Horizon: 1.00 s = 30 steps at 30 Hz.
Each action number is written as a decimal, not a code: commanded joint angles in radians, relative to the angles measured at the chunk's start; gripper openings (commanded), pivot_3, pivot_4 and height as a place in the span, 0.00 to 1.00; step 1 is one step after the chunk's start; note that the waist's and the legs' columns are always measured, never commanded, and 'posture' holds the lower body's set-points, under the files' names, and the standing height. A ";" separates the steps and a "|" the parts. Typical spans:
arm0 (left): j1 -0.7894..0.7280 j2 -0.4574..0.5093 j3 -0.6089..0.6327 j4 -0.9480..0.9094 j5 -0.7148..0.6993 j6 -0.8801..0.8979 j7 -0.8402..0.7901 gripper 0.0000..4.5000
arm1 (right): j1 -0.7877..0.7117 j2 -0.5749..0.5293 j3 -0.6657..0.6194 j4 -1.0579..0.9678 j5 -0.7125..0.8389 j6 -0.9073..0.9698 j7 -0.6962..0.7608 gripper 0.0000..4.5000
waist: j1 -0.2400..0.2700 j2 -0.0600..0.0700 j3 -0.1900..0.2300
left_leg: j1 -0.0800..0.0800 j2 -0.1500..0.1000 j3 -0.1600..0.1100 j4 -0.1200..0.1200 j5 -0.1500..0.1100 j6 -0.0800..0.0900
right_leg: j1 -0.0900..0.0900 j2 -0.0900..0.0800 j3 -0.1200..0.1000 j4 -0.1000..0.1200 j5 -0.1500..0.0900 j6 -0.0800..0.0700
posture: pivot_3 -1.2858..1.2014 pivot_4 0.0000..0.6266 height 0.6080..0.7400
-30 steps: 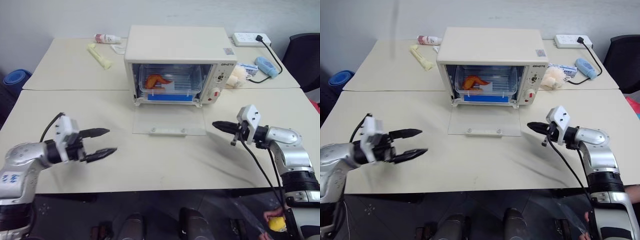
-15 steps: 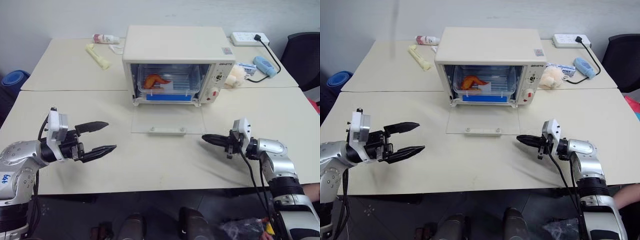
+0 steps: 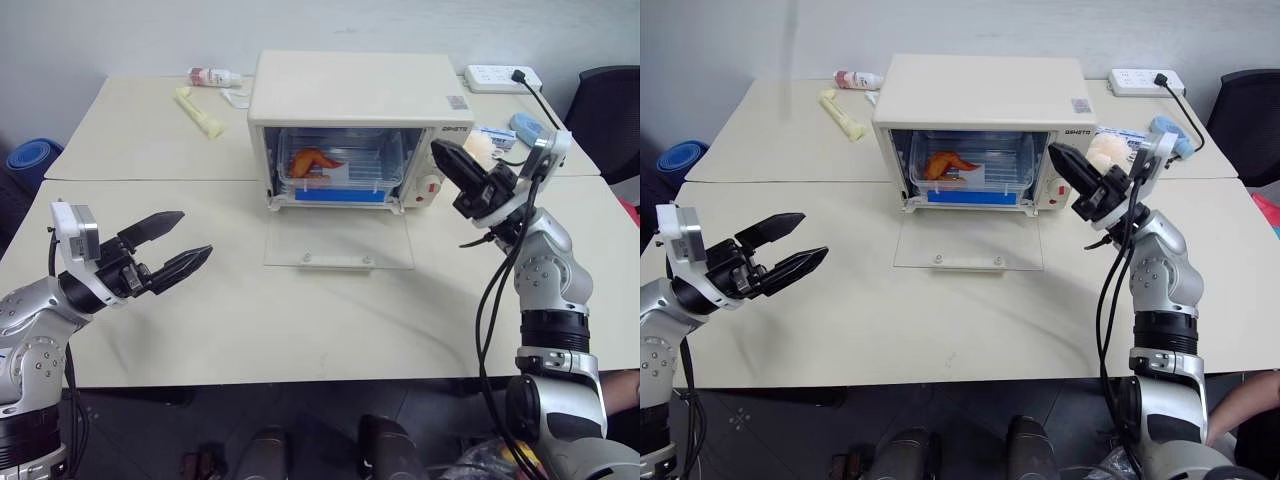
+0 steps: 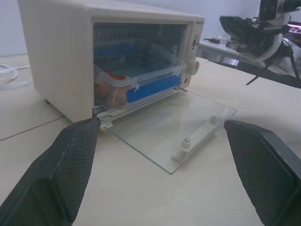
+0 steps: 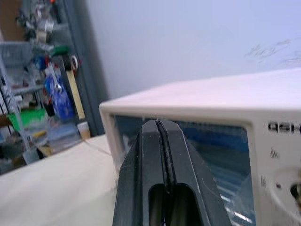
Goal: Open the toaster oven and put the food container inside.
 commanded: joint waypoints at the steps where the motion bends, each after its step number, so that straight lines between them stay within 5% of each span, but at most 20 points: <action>1: 0.025 0.017 0.031 -0.007 0.050 -0.063 0.014 0.99 | 0.034 -0.073 -0.019 -0.081 0.002 0.056 -0.008 0.00 | 0.000 0.000 0.000 | 0.000 0.000 0.000 0.000 0.000 0.000 | 0.000 0.000 0.000 0.000 0.000 0.000 | 0.52 0.24 1.00; 10: 0.132 0.026 0.045 0.051 0.135 -0.185 -0.040 0.99 | 0.298 -0.225 0.033 -0.294 -0.077 0.038 0.112 0.00 | -0.001 0.000 0.000 | 0.001 0.000 0.003 -0.001 0.000 0.000 | 0.000 0.000 0.001 -0.001 0.000 0.000 | 0.52 0.24 1.00; 14: 0.119 0.029 0.000 0.063 0.145 -0.214 -0.085 0.99 | 0.372 -0.253 0.116 -0.227 -0.251 -0.139 0.165 0.00 | -0.001 0.000 0.000 | 0.001 0.000 0.004 -0.001 0.000 0.001 | 0.000 0.000 0.001 0.000 0.000 0.000 | 0.52 0.24 1.00; 23: 0.044 0.042 -0.102 0.046 0.126 -0.217 -0.185 0.99 | 0.264 -0.228 0.282 0.168 -0.462 -0.384 0.245 0.00 | -0.004 0.000 0.000 | 0.001 0.000 0.004 0.000 0.000 0.001 | 0.000 0.000 0.002 0.000 0.000 0.000 | 0.52 0.24 1.00; 30: 0.007 0.059 -0.121 0.022 0.066 -0.115 -0.214 0.99 | 0.201 -0.159 0.257 0.224 -0.395 -0.449 0.316 0.00 | -0.005 0.000 0.000 | 0.001 0.001 0.003 -0.001 0.000 0.001 | 0.000 0.000 0.001 0.000 0.000 0.000 | 0.52 0.24 1.00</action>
